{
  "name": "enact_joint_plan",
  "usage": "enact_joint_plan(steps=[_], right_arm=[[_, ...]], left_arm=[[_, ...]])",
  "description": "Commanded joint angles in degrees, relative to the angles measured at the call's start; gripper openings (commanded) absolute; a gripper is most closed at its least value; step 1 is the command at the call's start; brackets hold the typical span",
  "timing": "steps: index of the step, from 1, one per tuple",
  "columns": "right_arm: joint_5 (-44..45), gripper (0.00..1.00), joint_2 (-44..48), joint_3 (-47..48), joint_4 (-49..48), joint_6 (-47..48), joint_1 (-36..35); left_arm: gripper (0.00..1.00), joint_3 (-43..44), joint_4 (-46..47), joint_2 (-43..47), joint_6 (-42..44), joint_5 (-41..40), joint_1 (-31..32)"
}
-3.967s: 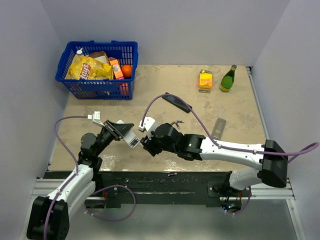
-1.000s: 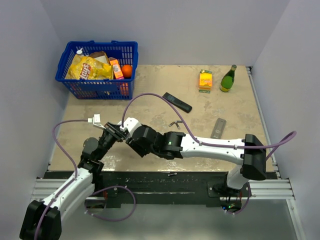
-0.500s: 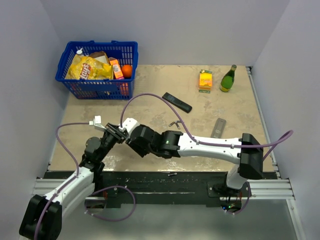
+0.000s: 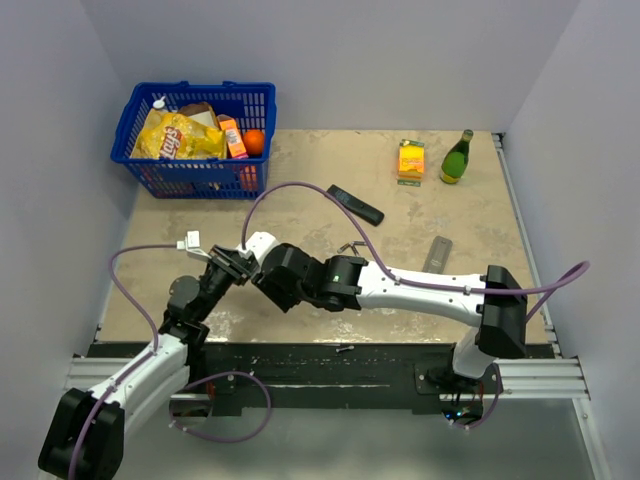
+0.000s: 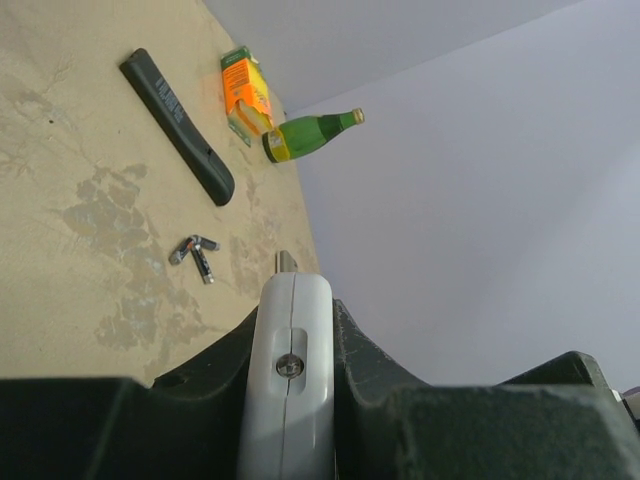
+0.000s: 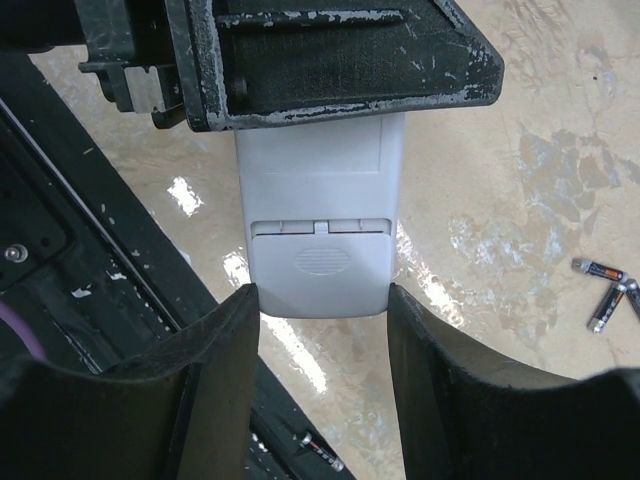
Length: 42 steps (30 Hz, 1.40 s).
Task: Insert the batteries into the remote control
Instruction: Load the battery cover into the remote control.
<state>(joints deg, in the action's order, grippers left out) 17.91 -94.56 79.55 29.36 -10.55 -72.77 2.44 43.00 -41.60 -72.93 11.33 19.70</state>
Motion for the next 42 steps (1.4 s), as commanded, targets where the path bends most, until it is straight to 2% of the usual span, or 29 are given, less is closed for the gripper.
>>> enact_joint_plan(steps=[1,14,18,28,42], right_arm=[[-1.1,0.49,-1.2,2.5,0.9,-1.4,0.9],[-1.1,0.54,-1.1,3.3,1.6,-1.2,2.2],[-0.7,0.54,-0.8,3.3,1.8,-1.1,2.4],[-1.3,0.56,-0.8,3.4,2.3,-0.8,2.6],[-1.7,0.64,-1.2,4.3,2.7,-0.4,3.1]], left_arm=[[0.00,-0.2,10.0,1.0,-1.6,2.6,0.7],[0.00,-2.3,13.7,-0.3,-5.6,3.3,0.7],[0.00,-2.1,11.1,-0.6,-6.9,3.5,0.7],[0.00,-1.7,11.8,-0.8,-6.6,4.2,0.7],[0.00,-1.3,10.8,-2.0,-7.6,4.1,0.7]])
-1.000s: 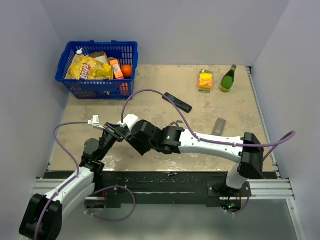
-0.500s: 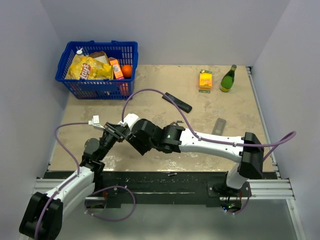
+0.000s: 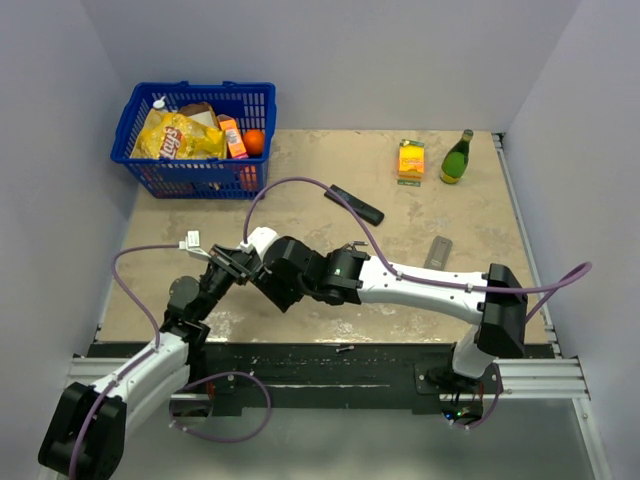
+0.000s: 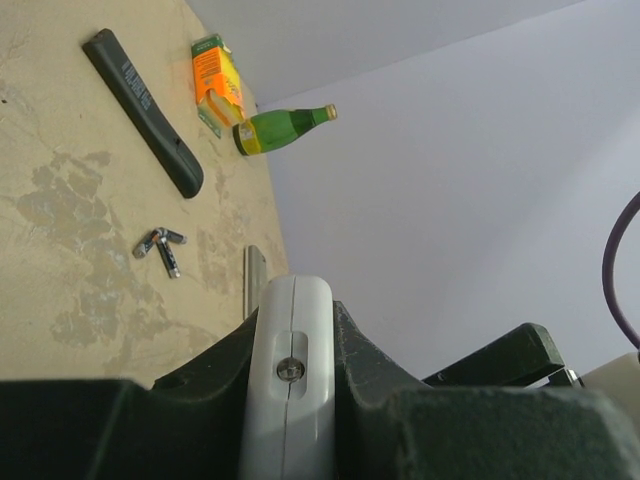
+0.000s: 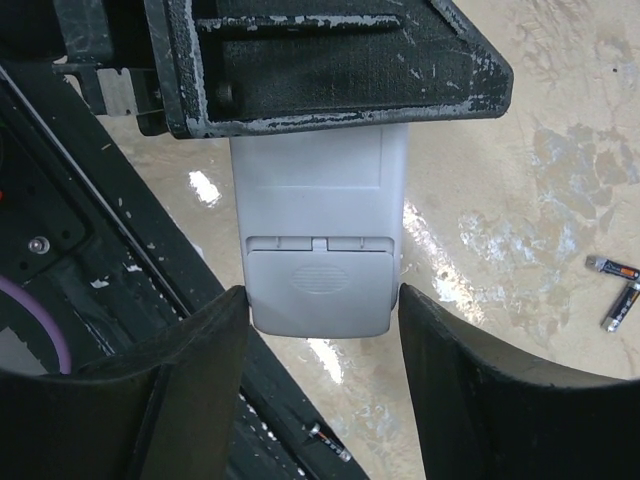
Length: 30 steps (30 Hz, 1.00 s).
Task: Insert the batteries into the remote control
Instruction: Load the battery cover into the remote control.
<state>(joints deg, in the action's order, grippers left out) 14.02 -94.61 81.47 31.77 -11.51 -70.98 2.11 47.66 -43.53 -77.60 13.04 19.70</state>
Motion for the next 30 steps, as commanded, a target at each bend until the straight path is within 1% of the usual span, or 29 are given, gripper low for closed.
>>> enact_joint_plan(steps=[1,7,8,10,11,16,22,25,30], right_arm=[[2.2,0.64,-1.2,2.4,0.3,0.6,1.4],[2.7,0.71,-0.6,2.5,0.4,0.7,1.5],[2.6,0.73,-0.6,2.5,0.4,0.5,1.4],[2.5,0.76,-0.1,2.4,0.2,0.3,1.4],[2.4,0.80,-0.1,2.4,0.3,0.3,1.5],[2.0,0.89,1.1,2.6,0.0,0.0,1.5],[2.8,0.92,4.3,3.2,0.3,-0.2,1.5],[2.4,0.93,6.4,2.0,-1.1,-1.1,1.5],[1.4,0.93,12.9,-2.1,-5.6,-3.7,1.5]], left_arm=[[0.00,-1.1,6.2,-0.3,-2.9,2.4,0.7],[0.00,-1.1,6.2,-1.0,-2.7,2.3,0.7],[0.00,-1.2,6.2,-1.2,-2.7,2.3,0.7],[0.00,-1.3,6.3,-1.3,-2.6,2.3,0.7],[0.00,-1.5,6.2,-1.4,-2.6,2.3,0.7],[0.00,-1.8,6.0,-2.0,-2.6,2.1,0.7],[0.00,-2.1,6.2,-2.4,-2.7,1.7,0.7],[0.00,-2.1,6.8,-2.7,-2.8,1.6,0.7],[0.00,-2.1,7.6,-2.7,-3.1,1.6,0.7]])
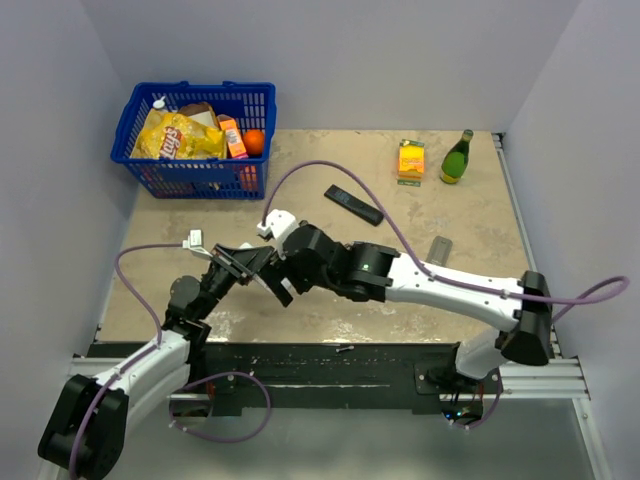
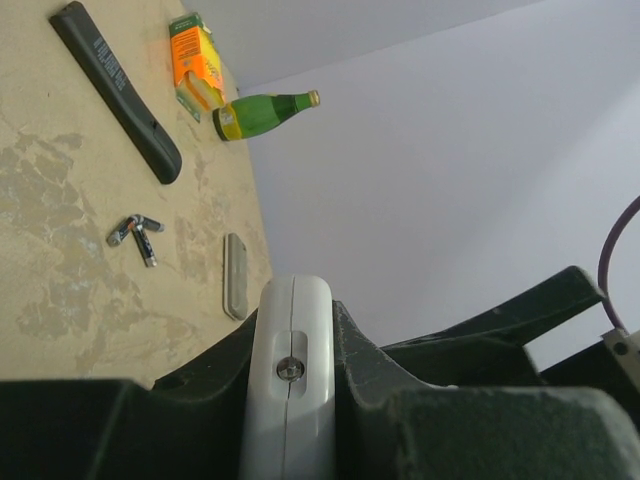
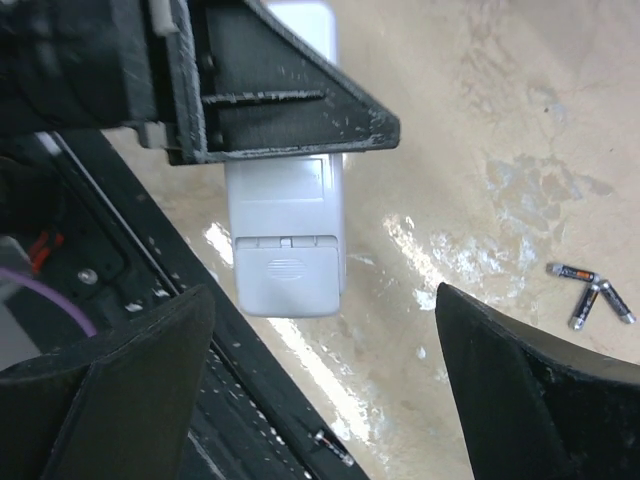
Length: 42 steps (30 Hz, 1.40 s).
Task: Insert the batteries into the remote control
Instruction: Load the battery cover into the remote control.
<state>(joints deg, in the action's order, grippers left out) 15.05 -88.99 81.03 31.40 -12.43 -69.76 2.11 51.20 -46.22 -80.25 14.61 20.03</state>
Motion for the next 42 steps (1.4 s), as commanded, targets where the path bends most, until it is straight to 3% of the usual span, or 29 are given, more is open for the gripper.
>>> enact_joint_plan(steps=[1,6,10,19,24,34,42], right_arm=[[0.3,0.94,8.2,-2.3,-5.8,-3.8,0.3],[1.5,0.93,15.6,-8.7,-11.3,-11.2,0.8],[2.3,0.82,20.2,-16.0,-16.9,-24.1,1.2],[3.6,0.74,22.7,-28.7,-29.0,-42.4,1.2],[4.8,0.66,21.5,-30.1,-30.3,-46.2,1.2],[4.0,0.60,18.2,-29.7,-30.6,-49.1,1.2],[4.5,0.48,17.0,-29.5,-29.7,-51.2,1.2]], left_arm=[[0.00,-2.1,4.2,0.0,-0.4,0.1,0.4],[0.00,-2.1,5.4,-0.2,-0.3,0.0,0.4],[0.00,-2.1,7.1,-1.1,-0.7,-0.2,0.4],[0.00,-2.1,10.6,-2.8,-1.3,0.2,0.4],[0.00,-2.1,11.4,-3.1,-1.0,0.2,0.4],[0.00,-2.1,11.5,-3.2,-0.1,0.4,0.4],[0.00,-2.0,11.5,-2.8,0.4,0.2,0.8]])
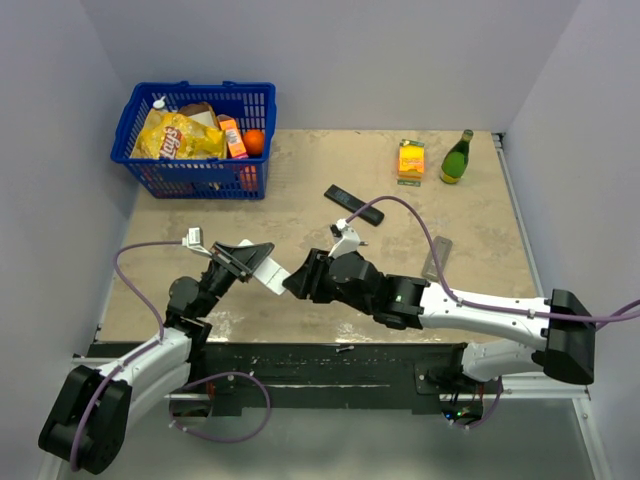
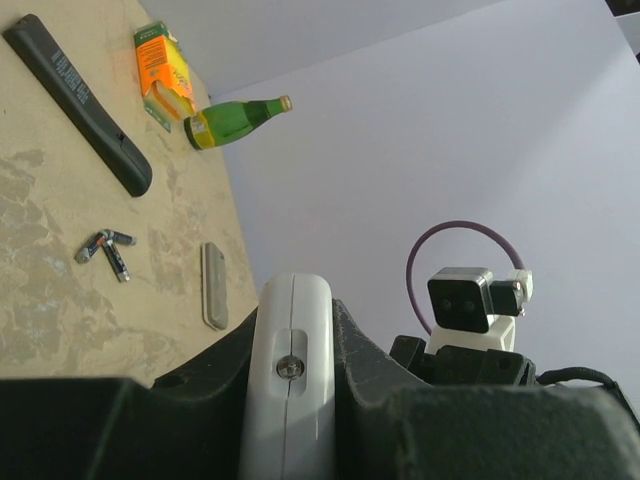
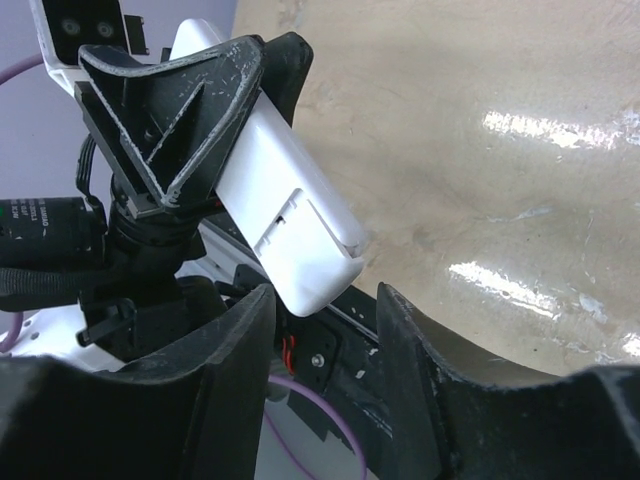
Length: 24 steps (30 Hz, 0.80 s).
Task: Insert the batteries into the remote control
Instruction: Load the battery cover into the remote control.
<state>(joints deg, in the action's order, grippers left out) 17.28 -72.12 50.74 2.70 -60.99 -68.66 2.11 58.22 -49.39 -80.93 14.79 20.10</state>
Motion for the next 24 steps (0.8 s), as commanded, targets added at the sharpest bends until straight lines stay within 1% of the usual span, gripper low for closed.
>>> enact_joint_plan(steps=[1,3,9,24], right_arm=[[2.1,0.47,-0.2,1.0,-0.8,-2.8,0.0],[2.0,0.45,-0.6,1.4,-0.4,-2.9,0.1],[2.4,0.45,-1.5,2.7,1.7,-3.3,0.0],[1.6,0.39,-3.4,4.8,1.4,-4.1,-0.2]], left_arm=[[0.00,-2.0,4.4,0.3,1.4,-0.1,0.7],[0.00,-1.9,4.3,0.4,1.6,-0.2,0.9],[0.00,-1.8,4.3,0.8,2.1,-0.5,1.3],[0.00,-1.3,1.7,2.9,4.0,-1.3,1.9]])
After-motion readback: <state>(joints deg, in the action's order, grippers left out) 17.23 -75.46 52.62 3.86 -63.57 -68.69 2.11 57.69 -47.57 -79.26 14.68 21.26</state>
